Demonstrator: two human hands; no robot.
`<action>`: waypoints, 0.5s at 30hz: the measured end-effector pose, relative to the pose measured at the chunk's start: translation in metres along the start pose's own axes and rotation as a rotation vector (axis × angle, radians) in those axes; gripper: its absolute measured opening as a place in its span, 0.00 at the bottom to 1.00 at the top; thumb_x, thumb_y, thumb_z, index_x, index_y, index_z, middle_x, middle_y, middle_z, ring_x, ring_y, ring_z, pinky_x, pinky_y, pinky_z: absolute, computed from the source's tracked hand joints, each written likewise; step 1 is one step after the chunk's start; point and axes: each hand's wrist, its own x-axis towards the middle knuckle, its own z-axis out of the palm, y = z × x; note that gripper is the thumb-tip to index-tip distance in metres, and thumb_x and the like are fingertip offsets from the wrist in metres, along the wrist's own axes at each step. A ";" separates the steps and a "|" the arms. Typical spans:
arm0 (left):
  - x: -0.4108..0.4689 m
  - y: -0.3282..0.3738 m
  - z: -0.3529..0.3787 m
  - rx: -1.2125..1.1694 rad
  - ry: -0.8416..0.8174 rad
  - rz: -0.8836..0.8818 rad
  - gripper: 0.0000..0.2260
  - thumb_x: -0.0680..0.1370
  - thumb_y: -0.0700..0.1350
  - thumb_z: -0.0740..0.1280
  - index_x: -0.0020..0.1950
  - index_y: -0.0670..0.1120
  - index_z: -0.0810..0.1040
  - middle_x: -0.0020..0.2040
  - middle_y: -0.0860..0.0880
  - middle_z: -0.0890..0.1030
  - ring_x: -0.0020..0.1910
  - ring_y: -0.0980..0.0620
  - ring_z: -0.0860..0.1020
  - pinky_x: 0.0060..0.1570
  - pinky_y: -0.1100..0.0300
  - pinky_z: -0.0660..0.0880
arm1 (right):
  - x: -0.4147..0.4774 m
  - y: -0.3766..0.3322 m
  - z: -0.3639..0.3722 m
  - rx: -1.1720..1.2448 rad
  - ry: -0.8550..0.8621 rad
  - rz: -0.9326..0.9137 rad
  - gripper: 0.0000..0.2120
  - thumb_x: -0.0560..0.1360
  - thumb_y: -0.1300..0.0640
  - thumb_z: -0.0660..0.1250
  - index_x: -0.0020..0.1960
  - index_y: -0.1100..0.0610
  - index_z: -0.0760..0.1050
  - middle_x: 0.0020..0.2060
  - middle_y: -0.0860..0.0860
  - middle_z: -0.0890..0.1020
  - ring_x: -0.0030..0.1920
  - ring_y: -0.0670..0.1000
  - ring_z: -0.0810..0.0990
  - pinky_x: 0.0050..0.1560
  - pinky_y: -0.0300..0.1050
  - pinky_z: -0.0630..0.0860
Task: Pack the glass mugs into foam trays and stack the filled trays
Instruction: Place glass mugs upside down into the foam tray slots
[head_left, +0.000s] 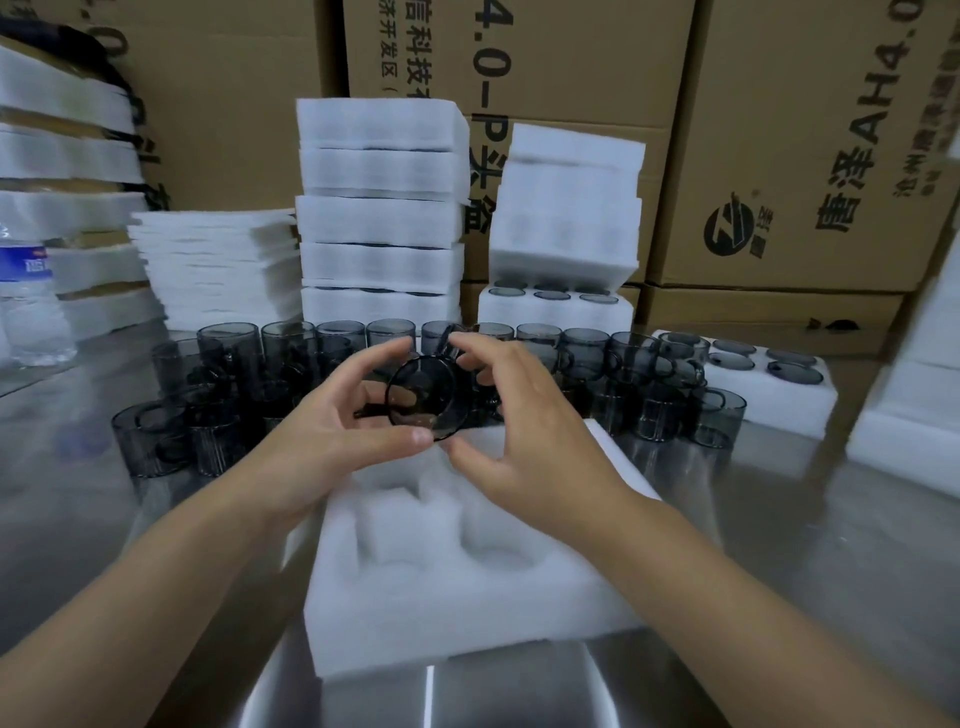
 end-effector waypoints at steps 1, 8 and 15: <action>0.000 0.000 0.001 0.010 -0.003 0.001 0.35 0.56 0.49 0.79 0.62 0.65 0.75 0.51 0.49 0.81 0.51 0.48 0.83 0.48 0.60 0.78 | 0.000 0.000 0.000 -0.001 -0.017 0.000 0.32 0.72 0.55 0.70 0.72 0.49 0.61 0.60 0.44 0.70 0.60 0.45 0.69 0.60 0.38 0.67; -0.003 0.003 0.002 -0.006 -0.002 -0.019 0.32 0.58 0.47 0.79 0.61 0.61 0.77 0.50 0.49 0.82 0.51 0.47 0.82 0.48 0.60 0.79 | 0.001 0.000 -0.001 -0.053 -0.009 -0.009 0.31 0.71 0.54 0.72 0.71 0.50 0.64 0.62 0.46 0.69 0.62 0.47 0.68 0.62 0.40 0.67; -0.005 0.005 0.004 -0.122 0.071 -0.065 0.26 0.68 0.45 0.76 0.65 0.51 0.75 0.54 0.43 0.82 0.50 0.45 0.83 0.43 0.63 0.79 | 0.002 0.000 -0.001 -0.083 0.019 0.029 0.36 0.71 0.47 0.72 0.74 0.52 0.62 0.60 0.46 0.67 0.62 0.44 0.65 0.59 0.30 0.60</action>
